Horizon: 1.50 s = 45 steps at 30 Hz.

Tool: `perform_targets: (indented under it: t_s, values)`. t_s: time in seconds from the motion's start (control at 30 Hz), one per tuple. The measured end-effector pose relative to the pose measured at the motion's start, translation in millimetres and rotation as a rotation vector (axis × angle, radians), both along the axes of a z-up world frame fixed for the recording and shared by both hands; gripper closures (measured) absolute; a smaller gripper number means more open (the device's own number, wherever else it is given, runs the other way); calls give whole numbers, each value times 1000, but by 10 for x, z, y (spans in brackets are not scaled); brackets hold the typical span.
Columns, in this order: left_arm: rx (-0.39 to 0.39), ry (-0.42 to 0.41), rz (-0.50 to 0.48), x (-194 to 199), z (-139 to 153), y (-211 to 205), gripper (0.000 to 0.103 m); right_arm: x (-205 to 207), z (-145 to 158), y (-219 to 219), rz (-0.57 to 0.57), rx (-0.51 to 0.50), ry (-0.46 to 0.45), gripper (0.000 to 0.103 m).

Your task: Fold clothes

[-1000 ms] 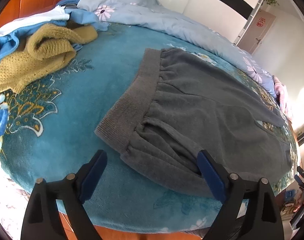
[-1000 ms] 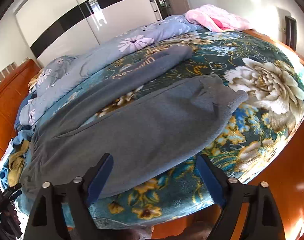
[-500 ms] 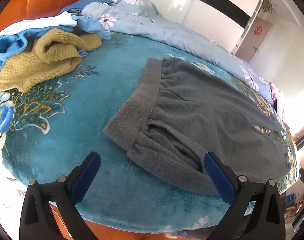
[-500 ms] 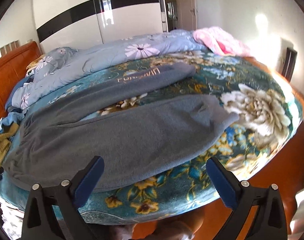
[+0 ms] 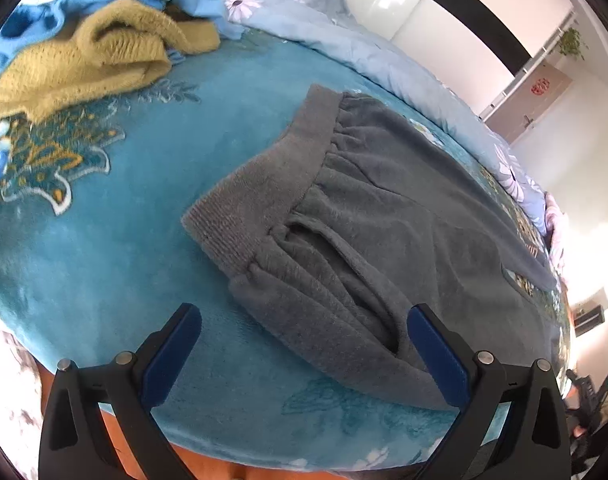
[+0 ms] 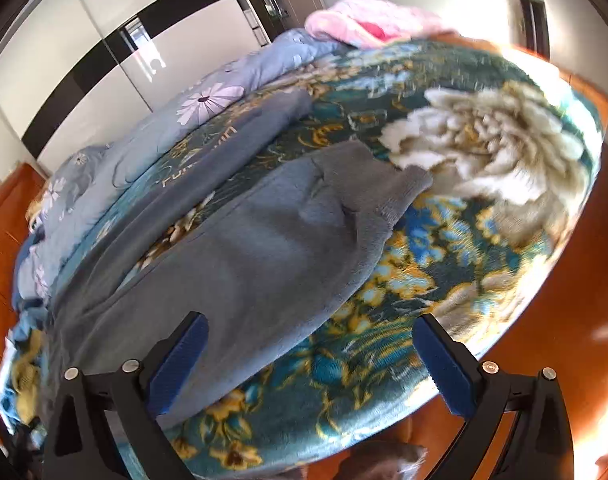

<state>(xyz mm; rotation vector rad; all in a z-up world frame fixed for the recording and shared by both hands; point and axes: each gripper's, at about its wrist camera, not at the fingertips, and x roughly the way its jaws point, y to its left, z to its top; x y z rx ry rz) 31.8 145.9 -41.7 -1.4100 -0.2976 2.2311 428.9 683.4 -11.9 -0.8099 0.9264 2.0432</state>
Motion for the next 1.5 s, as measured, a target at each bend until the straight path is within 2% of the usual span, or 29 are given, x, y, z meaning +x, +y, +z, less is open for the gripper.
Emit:
perform_targets:
  t_s: [0.17, 0.23, 0.33, 0.37, 0.43, 0.47, 0.5, 0.53, 0.63, 0.67, 0.7, 0.87, 1.1, 1.3, 1.5]
  values:
    - [67, -71, 26, -66, -76, -34, 1, 51, -154, 194, -70, -60, 56, 2]
    - [81, -75, 32, -76, -74, -43, 5, 110, -194, 258, -108, -90, 112, 9]
    - [86, -96, 59, -98, -82, -66, 17, 160, -260, 347, -138, -139, 153, 25]
    - [99, -106, 71, -106, -82, -88, 22, 178, -274, 376, -147, -153, 164, 31]
    - [153, -135, 88, -127, -89, -137, 39, 215, -302, 434, -163, -183, 186, 41]
    - [192, -160, 87, -141, -106, -147, 52, 231, -307, 455, -162, -200, 208, 51]
    - [216, -180, 88, -152, -126, -145, 54, 234, -311, 473, -154, -218, 226, 60]
    - [223, -195, 90, -158, -150, -131, 55, 217, -323, 491, -138, -237, 233, 63]
    - [237, -219, 96, -165, -189, -100, 81, 152, -333, 489, -105, -241, 204, 81]
    - [242, -221, 98, -165, -190, -99, 91, 143, -336, 492, -96, -245, 200, 94]
    - [257, -226, 101, -166, -183, -113, 93, 147, -337, 499, -95, -250, 198, 97]
    - [380, -202, 94, -193, 46, -251, 94, 178, -104, 511, -66, -213, 271, 99]
    - [479, -164, 3, -435, 507, -86, 94, 6, 444, 617, -20, -134, 360, 99]
    - [564, -163, 16, -892, 763, 173, 94, -481, 823, 964, -13, -91, 311, 99]
    - [547, -164, 63, -1342, 782, 471, 94, -1145, 902, 1408, -14, -84, 237, 99]
